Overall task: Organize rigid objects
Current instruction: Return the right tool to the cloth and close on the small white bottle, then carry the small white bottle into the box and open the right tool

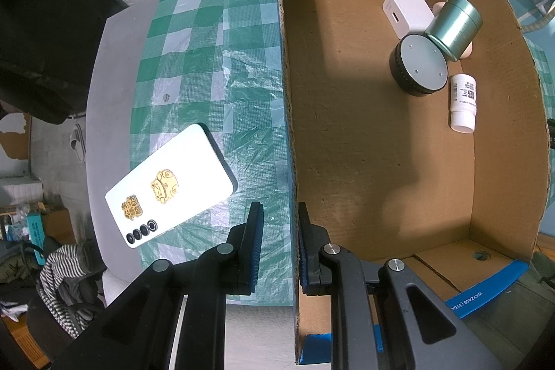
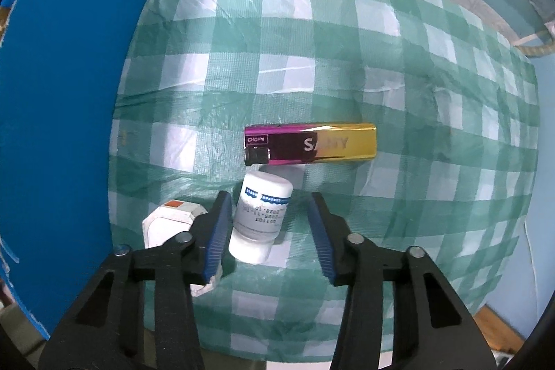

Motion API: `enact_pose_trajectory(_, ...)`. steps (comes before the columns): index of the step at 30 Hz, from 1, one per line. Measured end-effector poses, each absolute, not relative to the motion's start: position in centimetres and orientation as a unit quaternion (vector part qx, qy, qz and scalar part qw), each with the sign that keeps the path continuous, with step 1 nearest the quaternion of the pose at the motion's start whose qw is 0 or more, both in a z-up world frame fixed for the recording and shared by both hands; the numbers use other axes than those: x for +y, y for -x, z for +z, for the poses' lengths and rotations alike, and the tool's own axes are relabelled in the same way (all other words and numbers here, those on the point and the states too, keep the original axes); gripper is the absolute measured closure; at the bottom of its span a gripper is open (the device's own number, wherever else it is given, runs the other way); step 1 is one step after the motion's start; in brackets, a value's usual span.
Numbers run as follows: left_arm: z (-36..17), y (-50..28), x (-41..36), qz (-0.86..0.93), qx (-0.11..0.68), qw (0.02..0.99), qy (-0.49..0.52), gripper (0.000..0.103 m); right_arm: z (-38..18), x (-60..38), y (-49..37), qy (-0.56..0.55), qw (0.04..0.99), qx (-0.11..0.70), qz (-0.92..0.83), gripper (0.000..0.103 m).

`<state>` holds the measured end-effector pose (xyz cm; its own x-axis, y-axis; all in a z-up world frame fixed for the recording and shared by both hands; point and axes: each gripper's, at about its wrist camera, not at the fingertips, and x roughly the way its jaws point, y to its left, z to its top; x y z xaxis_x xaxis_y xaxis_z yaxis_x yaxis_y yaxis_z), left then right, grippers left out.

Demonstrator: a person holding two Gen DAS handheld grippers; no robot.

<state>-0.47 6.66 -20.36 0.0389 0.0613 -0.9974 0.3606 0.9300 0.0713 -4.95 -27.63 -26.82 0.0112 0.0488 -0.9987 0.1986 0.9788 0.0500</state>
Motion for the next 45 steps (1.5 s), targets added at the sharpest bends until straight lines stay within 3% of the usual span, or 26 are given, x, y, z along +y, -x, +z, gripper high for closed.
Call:
enact_pose_trajectory(4, -20.4, 0.5, 6.7, -0.106, 0.685, 0.704, -0.154, 0.086, -27.2, -27.3, 5.5, -0.076, 0.712, 0.696, -0.052, 0.076)
enact_pose_trajectory(20, -20.4, 0.5, 6.6, -0.107, 0.685, 0.704, -0.154, 0.086, -25.1, -25.1, 6.6, -0.055, 0.725, 0.686, -0.025, 0.076)
enact_pose_trajectory(45, -20.2, 0.4, 6.8, -0.107, 0.684, 0.706, -0.150, 0.085, -15.4, -21.8, 1.6, -0.017, 0.763, 0.645, 0.040, 0.076)
